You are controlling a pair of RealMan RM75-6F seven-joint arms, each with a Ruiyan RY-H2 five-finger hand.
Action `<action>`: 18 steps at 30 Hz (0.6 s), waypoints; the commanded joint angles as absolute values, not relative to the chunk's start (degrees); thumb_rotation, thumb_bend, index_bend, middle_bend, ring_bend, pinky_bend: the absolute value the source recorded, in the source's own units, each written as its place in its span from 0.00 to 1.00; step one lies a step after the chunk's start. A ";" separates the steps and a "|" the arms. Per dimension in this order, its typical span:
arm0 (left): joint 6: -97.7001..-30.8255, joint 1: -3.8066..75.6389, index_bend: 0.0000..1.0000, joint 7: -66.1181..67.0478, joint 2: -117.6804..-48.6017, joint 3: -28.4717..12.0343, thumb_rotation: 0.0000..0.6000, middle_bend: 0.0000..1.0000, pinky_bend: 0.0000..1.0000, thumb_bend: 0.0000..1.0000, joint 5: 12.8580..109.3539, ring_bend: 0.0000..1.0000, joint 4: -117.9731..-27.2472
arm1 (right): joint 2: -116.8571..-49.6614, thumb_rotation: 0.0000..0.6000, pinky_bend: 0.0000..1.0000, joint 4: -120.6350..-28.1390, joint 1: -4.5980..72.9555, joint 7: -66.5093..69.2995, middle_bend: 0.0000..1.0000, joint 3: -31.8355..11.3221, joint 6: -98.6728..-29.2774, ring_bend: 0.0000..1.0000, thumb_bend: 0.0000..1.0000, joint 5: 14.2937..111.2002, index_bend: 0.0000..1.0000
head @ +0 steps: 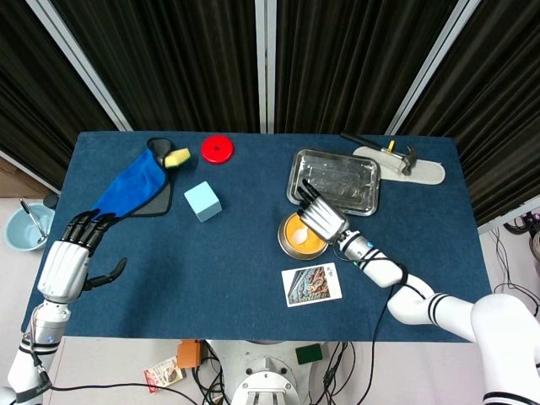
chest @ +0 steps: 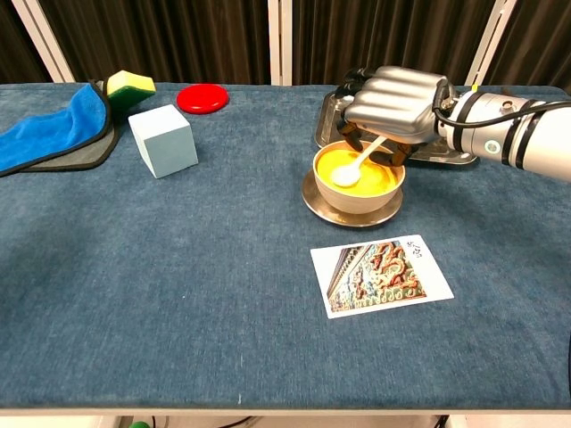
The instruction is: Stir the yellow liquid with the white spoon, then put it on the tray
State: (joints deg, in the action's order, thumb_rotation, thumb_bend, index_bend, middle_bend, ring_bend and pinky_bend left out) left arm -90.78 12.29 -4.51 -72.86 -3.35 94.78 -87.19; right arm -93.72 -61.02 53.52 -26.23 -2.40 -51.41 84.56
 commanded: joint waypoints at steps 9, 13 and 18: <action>-90.73 12.28 0.19 -4.72 -73.04 -3.32 0.69 0.17 0.14 0.29 94.88 0.10 -86.84 | -93.42 1.00 0.06 -61.70 53.28 -26.52 0.37 -3.08 -51.25 0.09 0.44 84.73 0.52; -90.64 12.33 0.19 -4.83 -73.15 -3.35 0.68 0.17 0.13 0.29 94.84 0.10 -86.70 | -93.54 1.00 0.06 -61.77 53.26 -26.86 0.37 -3.27 -51.06 0.09 0.44 84.77 0.52; -90.59 12.32 0.19 -4.94 -73.13 -3.35 0.68 0.17 0.14 0.29 94.78 0.10 -86.58 | -93.80 1.00 0.06 -61.47 53.23 -26.85 0.37 -3.46 -50.82 0.09 0.44 84.75 0.52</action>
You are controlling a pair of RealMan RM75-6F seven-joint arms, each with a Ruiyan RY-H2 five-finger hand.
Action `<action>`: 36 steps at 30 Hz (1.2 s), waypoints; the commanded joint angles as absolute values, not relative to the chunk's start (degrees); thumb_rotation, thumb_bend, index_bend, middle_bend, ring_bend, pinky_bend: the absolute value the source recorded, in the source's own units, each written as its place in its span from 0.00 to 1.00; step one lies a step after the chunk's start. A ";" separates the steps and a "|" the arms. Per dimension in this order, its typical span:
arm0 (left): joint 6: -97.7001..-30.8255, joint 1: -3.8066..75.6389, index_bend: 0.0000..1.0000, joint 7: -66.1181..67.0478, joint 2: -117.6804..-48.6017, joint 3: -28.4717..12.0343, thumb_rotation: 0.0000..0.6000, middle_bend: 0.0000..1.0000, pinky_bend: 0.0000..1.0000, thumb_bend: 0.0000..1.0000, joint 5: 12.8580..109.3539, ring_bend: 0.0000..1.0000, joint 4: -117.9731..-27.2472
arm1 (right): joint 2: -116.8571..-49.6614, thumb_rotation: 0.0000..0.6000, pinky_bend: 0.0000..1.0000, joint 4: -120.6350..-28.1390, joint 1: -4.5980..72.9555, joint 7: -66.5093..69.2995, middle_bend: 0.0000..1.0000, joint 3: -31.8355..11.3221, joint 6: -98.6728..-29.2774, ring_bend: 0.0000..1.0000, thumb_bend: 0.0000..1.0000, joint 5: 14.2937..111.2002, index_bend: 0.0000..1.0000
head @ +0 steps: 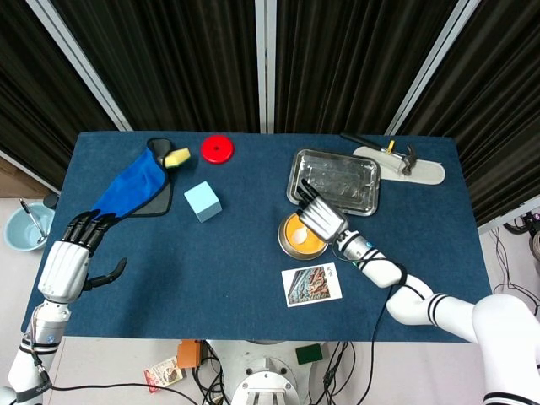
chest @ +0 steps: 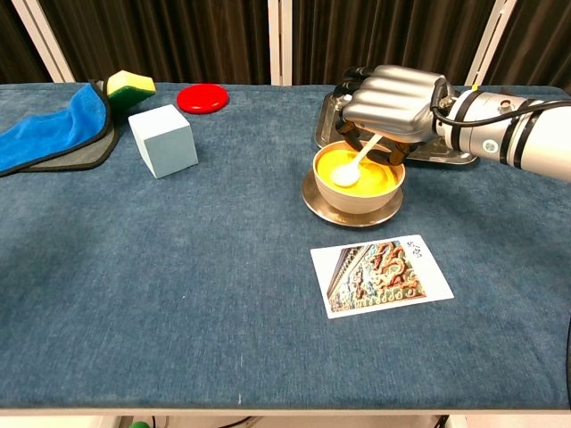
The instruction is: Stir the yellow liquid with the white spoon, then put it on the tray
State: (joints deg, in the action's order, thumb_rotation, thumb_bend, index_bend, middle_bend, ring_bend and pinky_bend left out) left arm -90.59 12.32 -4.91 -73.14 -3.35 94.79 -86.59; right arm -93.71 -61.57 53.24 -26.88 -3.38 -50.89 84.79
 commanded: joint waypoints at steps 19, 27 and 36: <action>-90.07 12.54 0.19 -4.95 -73.27 -3.22 0.69 0.17 0.13 0.29 94.89 0.10 -86.41 | -93.09 1.00 0.06 -62.33 53.09 -27.25 0.39 -4.20 -50.89 0.12 0.49 85.01 0.59; -89.74 12.77 0.19 -4.87 -73.31 -3.18 0.70 0.17 0.13 0.30 94.99 0.10 -86.52 | -91.69 1.00 0.11 -64.09 53.19 -27.58 0.41 -4.68 -50.09 0.15 0.60 84.37 0.61; -89.62 12.91 0.19 -4.61 -73.32 -3.16 0.68 0.17 0.13 0.30 95.10 0.10 -86.75 | -90.03 1.00 0.13 -66.27 52.60 -27.95 0.50 -4.86 -51.47 0.19 0.65 84.75 0.69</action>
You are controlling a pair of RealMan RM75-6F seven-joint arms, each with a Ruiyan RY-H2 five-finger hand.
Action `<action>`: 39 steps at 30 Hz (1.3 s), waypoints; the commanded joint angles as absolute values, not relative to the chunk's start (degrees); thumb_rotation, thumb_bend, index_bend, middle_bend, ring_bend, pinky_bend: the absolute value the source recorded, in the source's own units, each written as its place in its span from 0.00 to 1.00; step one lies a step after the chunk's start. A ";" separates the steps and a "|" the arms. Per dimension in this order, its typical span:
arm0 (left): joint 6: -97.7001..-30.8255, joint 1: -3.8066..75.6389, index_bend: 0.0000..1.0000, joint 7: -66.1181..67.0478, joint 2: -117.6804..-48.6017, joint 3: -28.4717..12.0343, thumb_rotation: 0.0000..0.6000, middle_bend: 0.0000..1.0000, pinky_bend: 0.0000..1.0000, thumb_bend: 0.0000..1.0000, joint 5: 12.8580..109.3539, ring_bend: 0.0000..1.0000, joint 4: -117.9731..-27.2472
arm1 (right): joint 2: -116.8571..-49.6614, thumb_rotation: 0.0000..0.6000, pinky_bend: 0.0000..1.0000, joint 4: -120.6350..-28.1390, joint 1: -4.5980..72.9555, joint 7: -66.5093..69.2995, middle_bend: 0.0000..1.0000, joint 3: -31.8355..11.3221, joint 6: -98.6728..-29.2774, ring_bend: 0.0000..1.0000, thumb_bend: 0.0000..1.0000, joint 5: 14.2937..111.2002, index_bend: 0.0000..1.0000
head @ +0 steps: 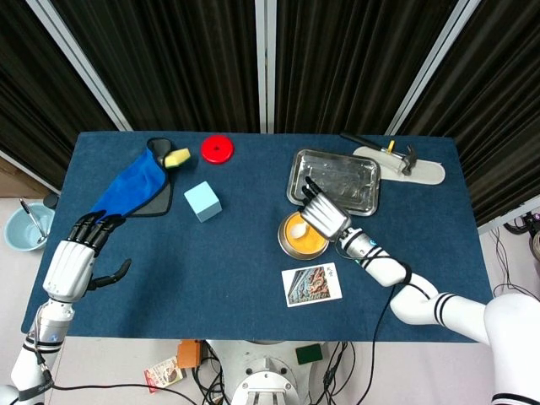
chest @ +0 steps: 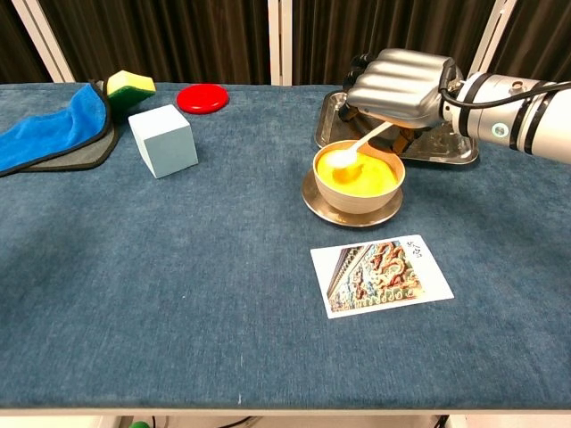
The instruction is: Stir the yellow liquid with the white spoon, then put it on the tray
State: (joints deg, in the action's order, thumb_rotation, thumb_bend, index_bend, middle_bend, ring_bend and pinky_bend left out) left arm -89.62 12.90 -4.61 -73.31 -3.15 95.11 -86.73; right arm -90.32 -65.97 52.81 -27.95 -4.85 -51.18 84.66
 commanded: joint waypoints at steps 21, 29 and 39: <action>-89.60 13.44 0.19 -4.18 -74.17 -3.24 0.71 0.17 0.13 0.30 95.66 0.10 -86.38 | -82.75 1.00 0.14 -71.56 51.18 -39.83 0.53 -2.32 -55.67 0.21 0.65 91.01 0.70; -89.84 13.24 0.19 -4.64 -74.76 -2.94 0.70 0.17 0.13 0.30 95.67 0.10 -85.61 | -82.89 1.00 0.14 -71.37 52.73 -46.59 0.53 -2.01 -51.63 0.23 0.65 91.34 0.70; -90.65 12.57 0.19 -5.83 -75.06 -2.69 0.71 0.17 0.13 0.30 95.41 0.10 -84.53 | -82.46 1.00 0.14 -71.87 54.44 -53.46 0.53 -2.77 -47.50 0.23 0.65 89.88 0.70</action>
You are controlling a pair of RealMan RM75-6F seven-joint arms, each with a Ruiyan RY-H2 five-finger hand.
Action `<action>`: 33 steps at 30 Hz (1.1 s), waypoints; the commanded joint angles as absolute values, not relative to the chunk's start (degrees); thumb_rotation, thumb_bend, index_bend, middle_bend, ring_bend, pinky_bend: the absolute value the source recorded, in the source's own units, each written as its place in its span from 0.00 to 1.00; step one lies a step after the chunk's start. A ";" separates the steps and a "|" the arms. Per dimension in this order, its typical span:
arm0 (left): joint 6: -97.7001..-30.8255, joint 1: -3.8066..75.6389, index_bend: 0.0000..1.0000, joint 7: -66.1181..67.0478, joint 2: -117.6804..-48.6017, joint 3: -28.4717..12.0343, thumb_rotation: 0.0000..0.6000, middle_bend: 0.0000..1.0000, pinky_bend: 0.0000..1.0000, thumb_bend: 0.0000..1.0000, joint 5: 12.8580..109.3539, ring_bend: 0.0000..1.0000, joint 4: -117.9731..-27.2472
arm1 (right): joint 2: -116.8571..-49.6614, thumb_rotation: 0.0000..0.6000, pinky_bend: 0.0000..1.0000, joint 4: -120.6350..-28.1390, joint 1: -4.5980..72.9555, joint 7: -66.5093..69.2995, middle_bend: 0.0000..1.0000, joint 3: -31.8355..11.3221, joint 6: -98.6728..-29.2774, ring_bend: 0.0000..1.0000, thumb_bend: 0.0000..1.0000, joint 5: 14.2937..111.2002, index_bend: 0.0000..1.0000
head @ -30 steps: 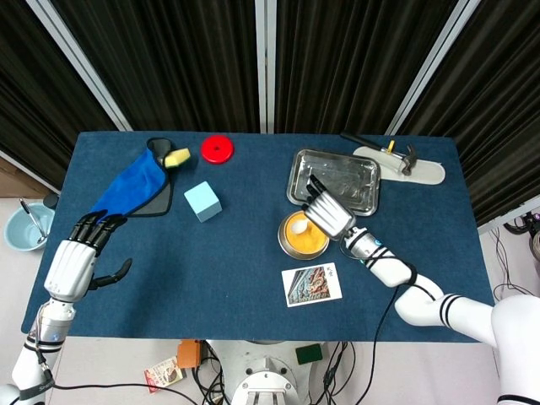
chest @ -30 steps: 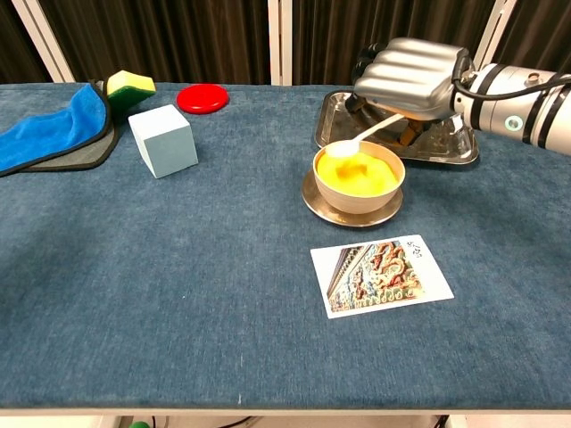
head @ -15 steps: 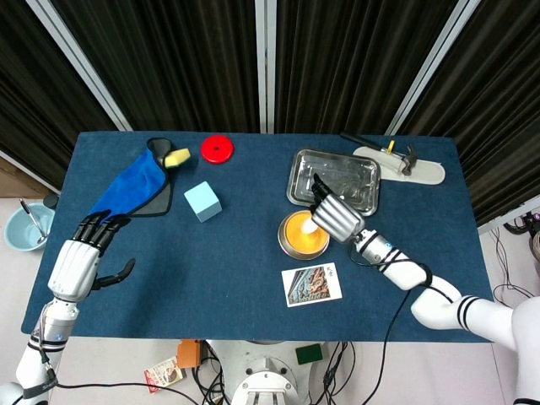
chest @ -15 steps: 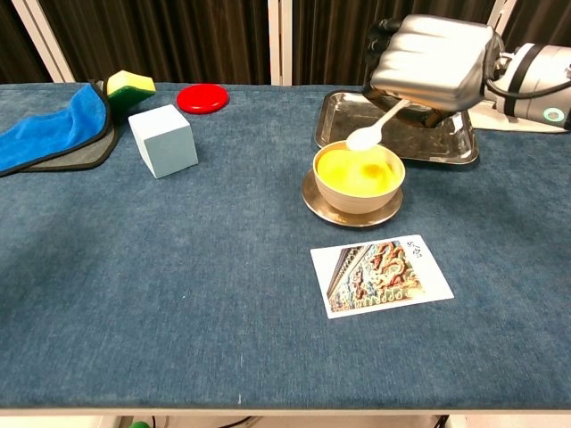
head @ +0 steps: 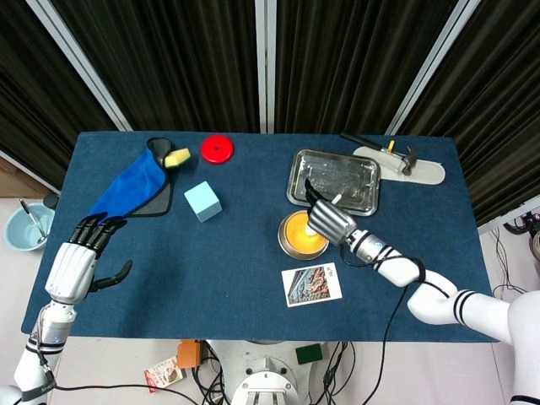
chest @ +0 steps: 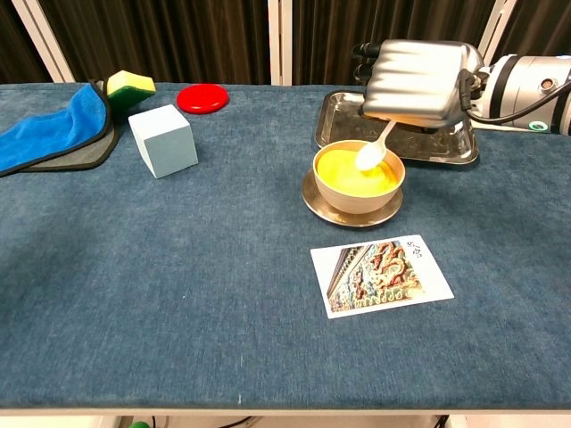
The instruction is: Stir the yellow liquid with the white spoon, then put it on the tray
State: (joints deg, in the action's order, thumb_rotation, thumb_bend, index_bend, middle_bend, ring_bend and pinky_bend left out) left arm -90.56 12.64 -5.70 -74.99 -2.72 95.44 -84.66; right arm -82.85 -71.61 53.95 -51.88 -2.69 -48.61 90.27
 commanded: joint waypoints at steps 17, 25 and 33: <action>-91.45 11.78 0.19 -7.94 -76.05 -2.47 0.71 0.17 0.13 0.30 94.96 0.10 -82.16 | -85.21 1.00 0.14 -71.36 56.65 -60.56 0.53 -3.10 -43.54 0.23 0.65 87.83 0.70; -91.98 11.37 0.19 -8.73 -76.08 -2.35 0.71 0.17 0.13 0.30 94.97 0.10 -81.39 | -86.63 1.00 0.14 -70.44 55.19 -59.07 0.54 -3.36 -47.33 0.23 0.65 87.80 0.70; -92.15 11.47 0.19 -7.88 -75.79 -2.45 0.69 0.17 0.13 0.30 95.41 0.10 -82.16 | -86.64 1.00 0.14 -69.14 52.86 -54.89 0.54 -2.59 -51.99 0.23 0.65 89.28 0.70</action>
State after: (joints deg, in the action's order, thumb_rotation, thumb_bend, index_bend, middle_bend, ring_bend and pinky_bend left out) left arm -92.17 11.43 -8.00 -75.86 -2.43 95.35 -82.05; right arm -86.71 -69.38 53.32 -55.66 -2.74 -51.19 88.81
